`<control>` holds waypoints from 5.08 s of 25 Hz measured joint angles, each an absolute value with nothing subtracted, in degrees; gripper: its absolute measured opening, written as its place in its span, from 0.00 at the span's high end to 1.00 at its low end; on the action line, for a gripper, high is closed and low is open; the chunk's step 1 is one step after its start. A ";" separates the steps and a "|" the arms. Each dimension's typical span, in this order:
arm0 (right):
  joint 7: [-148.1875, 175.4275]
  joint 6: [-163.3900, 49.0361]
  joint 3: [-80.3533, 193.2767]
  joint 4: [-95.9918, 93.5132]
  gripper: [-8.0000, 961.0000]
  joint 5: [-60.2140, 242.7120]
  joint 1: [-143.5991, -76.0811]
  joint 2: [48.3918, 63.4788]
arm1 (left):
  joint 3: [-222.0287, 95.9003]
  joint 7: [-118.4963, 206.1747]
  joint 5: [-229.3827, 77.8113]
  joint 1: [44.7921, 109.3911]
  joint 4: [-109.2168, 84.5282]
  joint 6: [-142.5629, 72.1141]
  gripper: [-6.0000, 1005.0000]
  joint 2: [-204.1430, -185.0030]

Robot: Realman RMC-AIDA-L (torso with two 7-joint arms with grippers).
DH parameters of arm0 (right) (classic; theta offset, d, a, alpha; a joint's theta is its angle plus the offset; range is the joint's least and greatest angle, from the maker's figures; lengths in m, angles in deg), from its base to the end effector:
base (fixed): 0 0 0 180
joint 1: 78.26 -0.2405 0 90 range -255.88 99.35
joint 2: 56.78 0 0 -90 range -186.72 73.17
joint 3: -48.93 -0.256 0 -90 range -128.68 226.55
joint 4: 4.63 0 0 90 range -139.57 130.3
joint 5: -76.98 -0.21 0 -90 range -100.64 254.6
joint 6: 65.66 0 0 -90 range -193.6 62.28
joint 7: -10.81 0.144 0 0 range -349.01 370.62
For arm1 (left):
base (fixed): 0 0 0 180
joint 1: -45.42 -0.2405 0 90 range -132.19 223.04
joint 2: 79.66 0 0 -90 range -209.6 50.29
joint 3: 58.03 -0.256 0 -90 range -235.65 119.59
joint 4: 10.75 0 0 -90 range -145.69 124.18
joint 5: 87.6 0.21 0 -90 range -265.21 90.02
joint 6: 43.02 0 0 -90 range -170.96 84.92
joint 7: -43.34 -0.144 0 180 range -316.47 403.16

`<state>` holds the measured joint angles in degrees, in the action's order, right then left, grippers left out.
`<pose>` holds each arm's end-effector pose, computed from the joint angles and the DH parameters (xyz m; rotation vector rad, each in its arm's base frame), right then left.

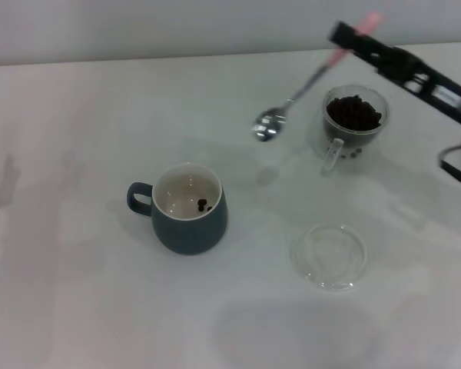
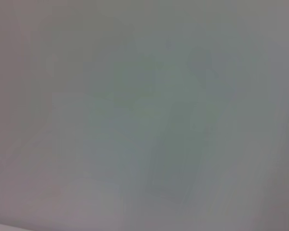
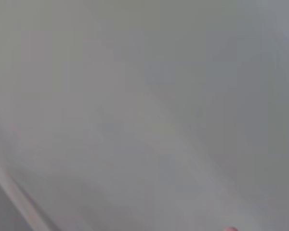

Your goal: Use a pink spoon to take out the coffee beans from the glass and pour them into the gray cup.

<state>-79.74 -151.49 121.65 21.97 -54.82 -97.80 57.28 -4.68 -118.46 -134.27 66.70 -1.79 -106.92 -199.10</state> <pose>0.2653 0.3147 0.0299 -2.1173 1.1248 1.5461 -0.3563 0.3112 -0.0132 -1.4974 -0.7739 -0.7400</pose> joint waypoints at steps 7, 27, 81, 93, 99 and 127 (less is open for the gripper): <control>-79.57 -153.31 121.03 16.82 0.81 -53.76 -94.75 52.23 | -4.77 -118.46 -134.26 66.69 -1.70 -106.95 0.13 -199.10; -79.14 -145.47 121.00 11.82 0.80 -38.59 -96.02 50.74 | -4.77 -118.43 -133.47 67.08 -1.61 -106.70 0.13 -199.06; -111.30 -147.31 91.24 13.54 0.55 -35.27 -92.69 57.72 | -4.33 -118.30 -133.90 67.46 -1.70 -106.39 0.13 -199.01; -144.87 -145.41 84.64 -0.26 0.16 -46.14 -93.84 58.27 | -4.26 -118.17 -133.88 67.80 -1.60 -106.27 0.13 -199.09; -146.59 -142.81 84.50 -0.67 0.09 -47.35 -94.04 58.32 | -4.24 -118.11 -133.94 67.91 -1.15 -106.24 0.13 -199.18; -146.31 -140.44 84.44 -0.94 0.09 -47.38 -95.20 58.40 | -4.46 -118.13 -134.00 69.38 -0.03 -102.52 0.13 -199.28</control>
